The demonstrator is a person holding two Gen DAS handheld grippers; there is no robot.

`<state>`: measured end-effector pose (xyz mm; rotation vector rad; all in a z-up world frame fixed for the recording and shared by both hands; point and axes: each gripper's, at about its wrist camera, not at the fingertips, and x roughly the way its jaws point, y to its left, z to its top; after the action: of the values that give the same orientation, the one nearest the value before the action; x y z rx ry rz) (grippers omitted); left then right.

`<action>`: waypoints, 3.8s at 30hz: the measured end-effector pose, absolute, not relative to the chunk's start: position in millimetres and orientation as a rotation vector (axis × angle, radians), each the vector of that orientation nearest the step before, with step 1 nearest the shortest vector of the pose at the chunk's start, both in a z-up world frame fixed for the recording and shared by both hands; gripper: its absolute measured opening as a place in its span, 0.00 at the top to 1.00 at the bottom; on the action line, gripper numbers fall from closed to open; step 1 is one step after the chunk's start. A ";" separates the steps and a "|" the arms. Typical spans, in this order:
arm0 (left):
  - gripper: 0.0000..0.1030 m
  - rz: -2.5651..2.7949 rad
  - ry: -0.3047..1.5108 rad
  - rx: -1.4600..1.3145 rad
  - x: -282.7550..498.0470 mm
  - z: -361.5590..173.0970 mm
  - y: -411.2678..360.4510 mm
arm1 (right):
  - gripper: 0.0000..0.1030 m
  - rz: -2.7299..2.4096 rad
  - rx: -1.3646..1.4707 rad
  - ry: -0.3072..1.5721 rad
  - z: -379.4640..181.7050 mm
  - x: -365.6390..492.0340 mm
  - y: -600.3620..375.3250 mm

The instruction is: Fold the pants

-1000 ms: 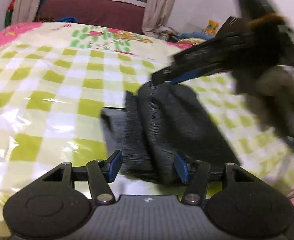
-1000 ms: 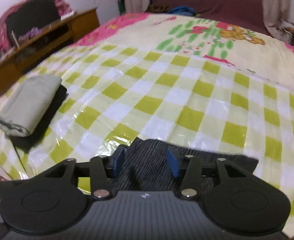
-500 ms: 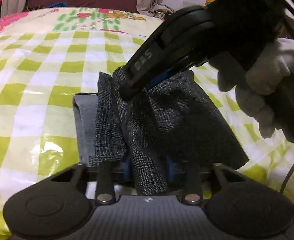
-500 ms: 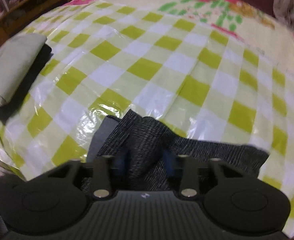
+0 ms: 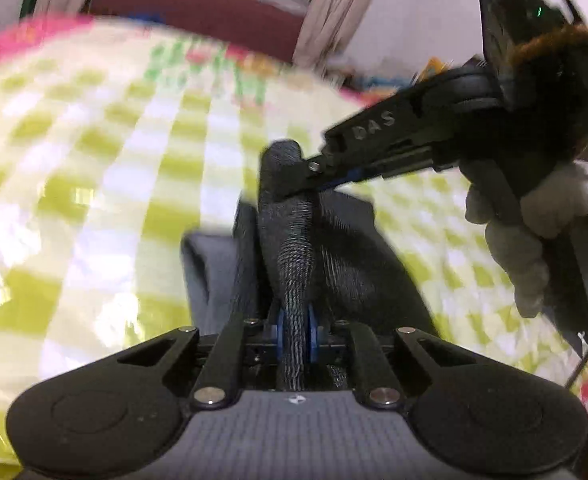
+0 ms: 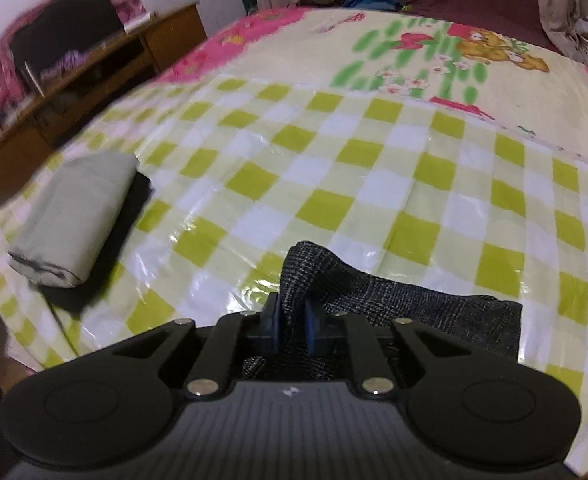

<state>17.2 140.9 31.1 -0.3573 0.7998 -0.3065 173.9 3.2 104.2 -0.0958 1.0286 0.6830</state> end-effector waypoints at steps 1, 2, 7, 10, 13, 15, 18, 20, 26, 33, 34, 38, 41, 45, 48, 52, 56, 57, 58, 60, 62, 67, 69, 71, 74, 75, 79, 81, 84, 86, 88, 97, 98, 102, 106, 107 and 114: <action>0.74 -0.285 0.843 -0.362 20.0 19.2 140.9 | 0.84 0.687 -0.123 1.048 91.1 175.6 11.8; 0.73 -0.261 0.862 -0.354 19.5 12.7 140.1 | 0.83 0.685 -0.152 1.046 77.3 176.1 23.6; 0.69 -0.227 0.860 -0.321 17.6 12.3 138.8 | 0.66 0.711 -0.220 0.945 50.2 167.1 50.7; 0.63 -0.222 0.854 -0.316 10.6 16.9 141.5 | 0.52 0.756 -0.127 0.941 60.2 167.8 38.5; 0.63 -0.187 0.818 -0.305 5.0 26.7 146.3 | 0.54 0.774 -0.011 0.875 86.7 162.0 12.9; 0.63 -0.148 0.790 -0.269 -1.2 34.9 149.2 | 0.54 0.754 0.041 0.812 103.7 155.6 -10.5; 0.63 -0.079 0.709 -0.194 -7.8 55.7 151.0 | 0.54 0.692 0.046 0.738 115.3 147.5 -40.6; 0.63 -0.073 0.667 -0.145 -4.3 67.4 143.8 | 0.54 0.629 0.038 0.725 113.4 146.9 -59.3; 0.62 -0.159 0.564 -0.094 45.8 73.0 107.4 | 0.53 0.469 0.100 0.789 78.2 156.5 -103.3; 0.63 -0.068 0.677 -0.048 103.3 20.1 103.0 | 0.54 0.443 0.091 0.819 31.0 166.1 -113.8; 0.63 -0.060 0.694 -0.040 107.5 11.3 106.0 | 0.54 0.443 0.085 0.829 23.4 170.1 -112.5; 0.63 -0.054 0.699 -0.035 116.2 -2.0 107.3 | 0.54 0.445 0.158 0.876 3.0 189.2 -115.7; 0.62 -0.045 0.675 0.040 115.4 -5.3 98.0 | 0.54 0.455 0.184 0.871 -1.6 191.3 -119.2; 0.62 -0.023 0.656 0.037 105.8 10.8 97.6 | 0.55 0.421 0.208 0.847 16.5 178.7 -130.6; 0.58 0.010 0.617 0.049 91.5 24.1 101.9 | 0.53 0.418 0.242 0.791 34.3 159.9 -144.7; 0.52 0.039 0.696 0.085 97.8 11.6 102.3 | 0.53 0.375 0.167 0.843 25.6 159.2 -136.3; 0.52 0.042 0.667 0.097 83.9 25.9 99.7 | 0.52 0.324 0.206 0.879 24.9 152.1 -139.3; 0.52 0.041 0.659 0.096 78.5 30.1 98.9 | 0.53 0.325 0.211 0.865 29.4 146.4 -140.7; 0.52 0.041 0.652 0.095 73.6 32.7 98.4 | 0.53 0.324 0.212 0.847 34.5 139.0 -141.4; 0.52 0.041 0.646 0.097 62.2 34.5 96.2 | 0.52 0.322 0.197 0.818 41.1 125.2 -141.3; 0.52 0.043 0.636 0.099 48.6 31.5 92.9 | 0.52 0.322 0.196 0.808 43.5 112.5 -141.6; 0.52 0.031 0.667 0.148 31.2 19.9 80.7 | 0.52 0.324 0.186 0.823 44.2 93.2 -140.4; 0.51 0.036 0.707 0.175 36.1 11.0 77.8 | 0.52 0.317 0.178 0.833 41.9 88.2 -140.1; 0.51 0.039 0.712 0.178 37.0 5.9 78.2 | 0.52 0.306 0.171 0.847 38.0 85.2 -140.7; 0.51 0.042 0.696 0.179 31.9 7.5 77.3 | 0.51 0.293 0.188 0.849 37.4 79.4 -144.1; 0.50 0.042 0.691 0.175 29.8 8.1 77.3 | 0.51 0.288 0.186 0.844 38.8 76.8 -144.4; 0.48 0.052 0.656 0.140 19.2 12.3 79.5 | 0.51 0.278 0.163 0.822 44.1 67.1 -143.2; 0.47 0.046 0.634 0.147 13.1 16.2 78.2 | 0.51 0.271 0.169 0.821 43.1 63.4 -144.1; 0.41 0.007 0.634 0.157 5.6 18.6 71.7 | 0.50 0.260 0.177 0.818 39.6 57.8 -145.9; 0.41 -0.003 0.642 0.192 3.1 16.3 64.6 | 0.47 0.253 0.152 0.830 34.7 56.1 -143.5; 0.41 -0.007 0.643 0.214 1.2 16.0 59.6 | 0.47 0.250 0.168 0.827 32.7 52.1 -144.6; 0.32 -0.021 0.683 0.166 -9.3 21.3 54.8 | 0.47 0.268 0.183 0.674 46.1 18.1 -146.4; 0.29 -0.024 0.688 0.168 -10.2 21.4 52.9 | 0.47 0.268 0.183 0.667 46.3 15.8 -145.9; 0.23 -0.043 0.700 0.179 -14.4 21.7 45.0 | 0.47 0.273 0.192 0.666 44.3 11.7 -144.5; 0.21 -0.042 0.707 0.210 -17.6 19.9 37.6 | 0.47 0.279 0.190 0.683 38.7 9.4 -143.4; 0.20 -0.043 0.710 0.215 -17.9 19.4 36.2 | 0.47 0.278 0.192 0.686 37.6 8.4 -143.2; 0.13 -0.040 0.744 0.201 -16.8 16.2 35.9 | 0.46 0.286 0.189 0.696 34.9 3.7 -140.5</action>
<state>-16.8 35.9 16.2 0.2005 0.7437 -0.0402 3.7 -140.5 34.9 0.1894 0.6961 0.2859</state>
